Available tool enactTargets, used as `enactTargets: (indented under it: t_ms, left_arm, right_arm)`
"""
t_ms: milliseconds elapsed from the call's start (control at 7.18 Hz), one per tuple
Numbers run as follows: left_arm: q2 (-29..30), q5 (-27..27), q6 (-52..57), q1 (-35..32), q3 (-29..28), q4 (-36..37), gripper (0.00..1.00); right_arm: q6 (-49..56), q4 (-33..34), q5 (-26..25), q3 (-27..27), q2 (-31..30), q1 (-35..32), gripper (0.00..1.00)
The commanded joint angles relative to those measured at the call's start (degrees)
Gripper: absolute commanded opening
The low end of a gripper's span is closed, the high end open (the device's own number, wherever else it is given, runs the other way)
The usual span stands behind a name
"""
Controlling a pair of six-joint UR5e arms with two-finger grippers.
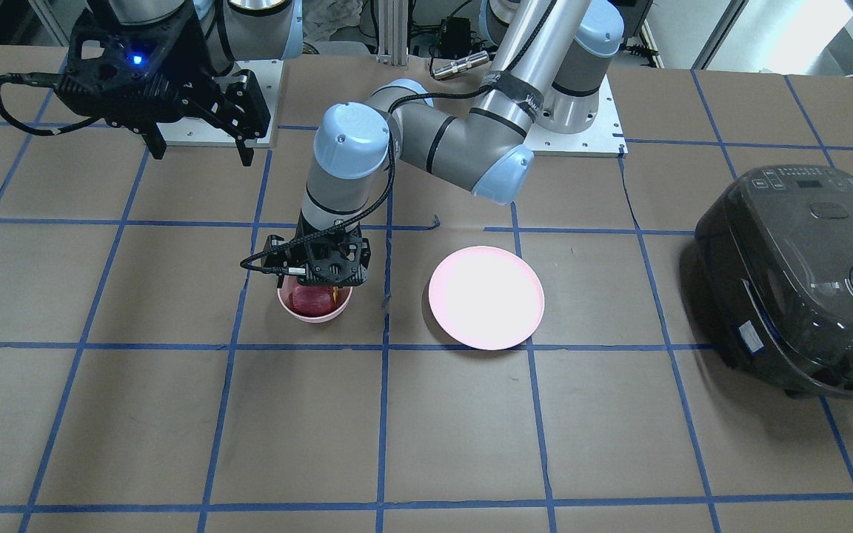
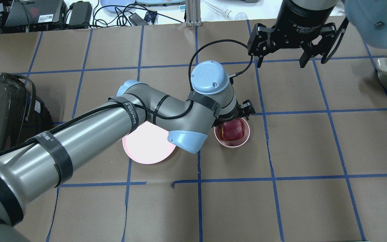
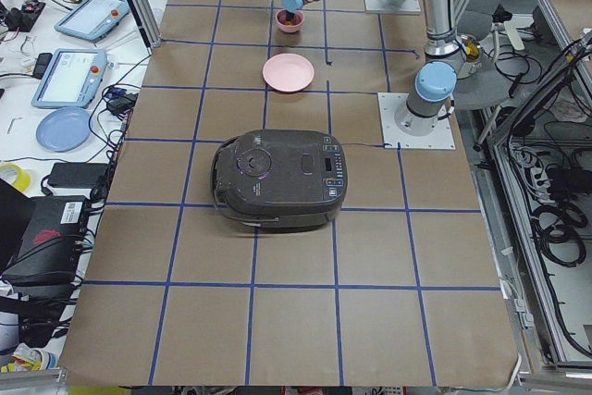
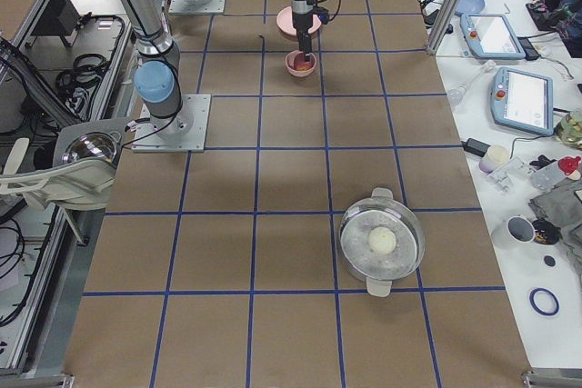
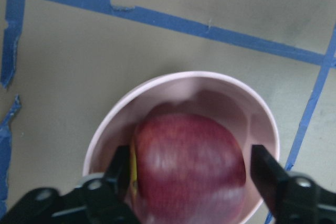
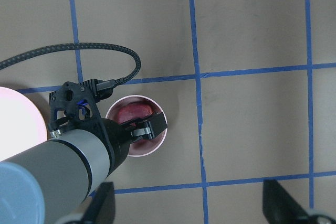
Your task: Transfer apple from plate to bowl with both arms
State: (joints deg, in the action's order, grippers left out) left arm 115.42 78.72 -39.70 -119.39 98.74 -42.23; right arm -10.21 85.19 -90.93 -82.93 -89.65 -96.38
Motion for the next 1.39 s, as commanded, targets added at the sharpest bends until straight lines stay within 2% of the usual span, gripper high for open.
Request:
enactTargets:
  t_ms: [0,278,418,557,696,835,975,1253]
  left_arm:
    - [-5.2,-0.1,8.8,5.8,1.1,-5.1,1.0]
    - [-10.3,0.1,17.6,16.8,3.6,-15.4,1.0]
    - [-13.2,1.7,25.8,22.5,3.7,-20.2,1.0]
    - [-15.5,5.3,32.9,27.8,2.3,-25.8,1.0]
    - [-19.0,6.6,34.5,30.8,-0.7,-31.8,1.0]
    - [-20.7,6.9,34.8,32.1,-8.1,-41.0,1.0]
    - [-21.4,9.7,34.6,31.2,-13.5,-49.4,1.0]
    - [-23.6,11.1,34.7,30.2,-14.8,-49.8,1.0]
  right_arm:
    - [0.1,-1.4,0.1,-0.2,0.4,0.1,1.0]
    - [0.1,-1.5,-0.2,0.2,0.5,0.8,1.0]
    - [0.0,-1.6,0.1,0.2,0.5,0.7,1.0]
    - [-0.2,-2.0,0.4,0.3,0.5,0.8,1.0]
    - [0.0,-2.0,0.5,0.3,0.5,0.8,1.0]
    - [0.2,-2.3,0.5,0.5,0.5,0.8,1.0]
    - [0.1,-2.7,0.5,0.6,0.5,0.8,1.0]
    - [-0.1,-2.7,0.3,0.6,0.5,0.6,1.0]
